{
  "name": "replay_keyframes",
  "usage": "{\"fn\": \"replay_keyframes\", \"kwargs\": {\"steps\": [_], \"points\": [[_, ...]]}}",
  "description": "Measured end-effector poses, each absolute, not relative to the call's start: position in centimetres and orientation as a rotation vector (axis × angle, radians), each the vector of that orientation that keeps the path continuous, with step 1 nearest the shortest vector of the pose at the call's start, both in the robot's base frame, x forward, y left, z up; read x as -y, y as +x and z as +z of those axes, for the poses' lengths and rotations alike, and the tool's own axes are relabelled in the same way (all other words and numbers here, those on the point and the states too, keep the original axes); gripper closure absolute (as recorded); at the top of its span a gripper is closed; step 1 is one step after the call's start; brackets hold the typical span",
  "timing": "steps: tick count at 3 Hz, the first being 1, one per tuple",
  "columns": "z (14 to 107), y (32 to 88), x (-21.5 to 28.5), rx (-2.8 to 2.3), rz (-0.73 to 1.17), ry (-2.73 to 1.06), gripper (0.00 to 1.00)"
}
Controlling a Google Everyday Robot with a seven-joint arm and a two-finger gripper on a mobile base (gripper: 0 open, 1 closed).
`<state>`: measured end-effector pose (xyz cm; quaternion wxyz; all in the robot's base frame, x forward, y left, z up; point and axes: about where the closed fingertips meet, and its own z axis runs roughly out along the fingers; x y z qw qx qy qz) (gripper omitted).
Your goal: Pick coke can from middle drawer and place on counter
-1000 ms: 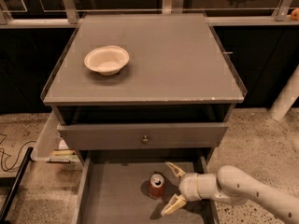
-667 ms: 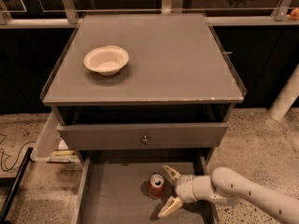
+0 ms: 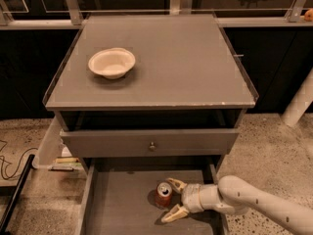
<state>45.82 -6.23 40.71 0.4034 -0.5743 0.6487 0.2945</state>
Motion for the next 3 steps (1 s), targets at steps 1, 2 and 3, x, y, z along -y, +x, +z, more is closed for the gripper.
{"fn": "replay_keyframes", "kwargs": {"steps": [1,2,3], "points": [[40.71,45.82,6.23,-1.638,0.744,-1.451,0.42],[40.71,45.82,6.23,-1.638,0.744,-1.451,0.66],[40.71,45.82,6.22,-1.638,0.744,-1.451,0.89]]}}
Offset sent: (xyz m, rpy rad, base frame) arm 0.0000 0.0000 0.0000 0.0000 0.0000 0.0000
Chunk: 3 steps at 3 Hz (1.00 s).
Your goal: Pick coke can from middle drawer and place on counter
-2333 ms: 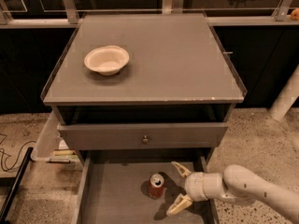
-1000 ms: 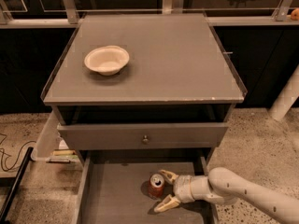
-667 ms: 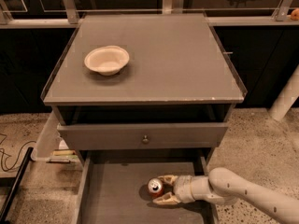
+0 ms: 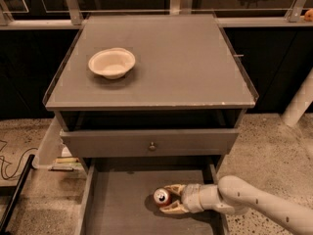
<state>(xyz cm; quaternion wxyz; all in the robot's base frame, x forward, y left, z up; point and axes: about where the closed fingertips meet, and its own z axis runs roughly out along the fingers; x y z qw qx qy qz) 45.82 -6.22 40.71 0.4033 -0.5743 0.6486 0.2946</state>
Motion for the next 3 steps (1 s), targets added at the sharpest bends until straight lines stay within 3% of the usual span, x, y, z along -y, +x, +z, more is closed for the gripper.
{"fn": "replay_keyframes", "kwargs": {"steps": [1,3], "points": [[40.7,45.8,6.2,-1.639,0.745,-1.451,1.0],[41.3,44.6,7.0,-1.645,0.765,-1.422,1.0]]}}
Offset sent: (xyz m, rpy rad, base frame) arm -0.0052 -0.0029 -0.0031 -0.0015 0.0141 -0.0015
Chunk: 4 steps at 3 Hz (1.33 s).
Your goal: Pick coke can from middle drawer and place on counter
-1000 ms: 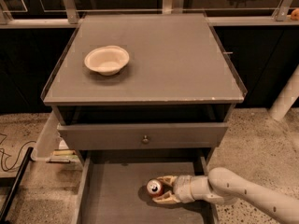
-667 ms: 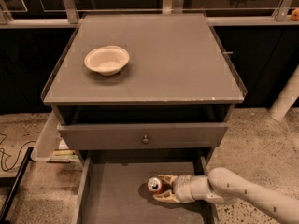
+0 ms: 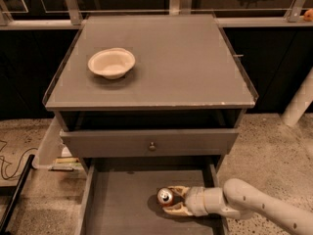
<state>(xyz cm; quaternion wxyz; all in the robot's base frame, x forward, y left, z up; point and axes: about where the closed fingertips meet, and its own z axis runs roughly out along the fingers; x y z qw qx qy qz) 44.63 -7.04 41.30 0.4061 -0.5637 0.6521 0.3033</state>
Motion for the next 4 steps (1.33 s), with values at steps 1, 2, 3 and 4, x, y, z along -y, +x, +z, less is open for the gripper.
{"fn": "replay_keyframes", "kwargs": {"steps": [1,2,3,4], "points": [[45.1,43.3,7.9,-1.609,0.77,-1.394,1.0],[51.0,42.2,8.8,-1.584,0.784,-1.376,1.0],[58.0,41.8,9.1,-1.579,0.777,-1.434,1.0],[65.9,42.9,9.3,-1.587,0.717,-1.517,1.0]]}}
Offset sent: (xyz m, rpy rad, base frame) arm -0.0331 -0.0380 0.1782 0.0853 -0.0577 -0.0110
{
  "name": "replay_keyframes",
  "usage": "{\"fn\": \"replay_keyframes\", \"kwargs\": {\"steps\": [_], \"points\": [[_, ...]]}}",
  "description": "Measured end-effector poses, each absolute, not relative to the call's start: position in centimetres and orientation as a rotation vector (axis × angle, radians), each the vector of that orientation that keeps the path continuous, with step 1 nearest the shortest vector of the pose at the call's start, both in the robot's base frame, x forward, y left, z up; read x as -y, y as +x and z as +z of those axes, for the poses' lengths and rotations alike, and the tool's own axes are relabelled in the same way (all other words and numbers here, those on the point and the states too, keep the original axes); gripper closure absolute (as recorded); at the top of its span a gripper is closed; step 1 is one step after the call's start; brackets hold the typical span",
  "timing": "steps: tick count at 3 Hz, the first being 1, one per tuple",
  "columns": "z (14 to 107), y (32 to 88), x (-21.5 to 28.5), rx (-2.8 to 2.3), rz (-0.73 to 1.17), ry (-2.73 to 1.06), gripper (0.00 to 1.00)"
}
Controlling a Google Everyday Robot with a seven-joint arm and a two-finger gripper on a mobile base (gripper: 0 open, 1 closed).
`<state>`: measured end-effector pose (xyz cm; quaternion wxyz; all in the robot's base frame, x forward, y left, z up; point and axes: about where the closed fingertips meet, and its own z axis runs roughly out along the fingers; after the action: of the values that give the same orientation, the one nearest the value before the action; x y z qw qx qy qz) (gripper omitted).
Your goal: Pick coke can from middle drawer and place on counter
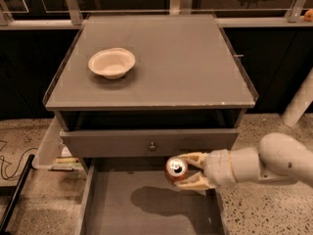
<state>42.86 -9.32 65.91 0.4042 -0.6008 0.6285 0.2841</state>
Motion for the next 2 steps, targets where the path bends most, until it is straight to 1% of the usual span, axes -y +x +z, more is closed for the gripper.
{"fn": "replay_keyframes", "kwargs": {"steps": [1,2], "points": [[74.3,44.3,10.2,-1.605,0.596,-1.573,1.0],[81.5,45.4,13.0,-1.587,0.5,-1.545,1.0]]}}
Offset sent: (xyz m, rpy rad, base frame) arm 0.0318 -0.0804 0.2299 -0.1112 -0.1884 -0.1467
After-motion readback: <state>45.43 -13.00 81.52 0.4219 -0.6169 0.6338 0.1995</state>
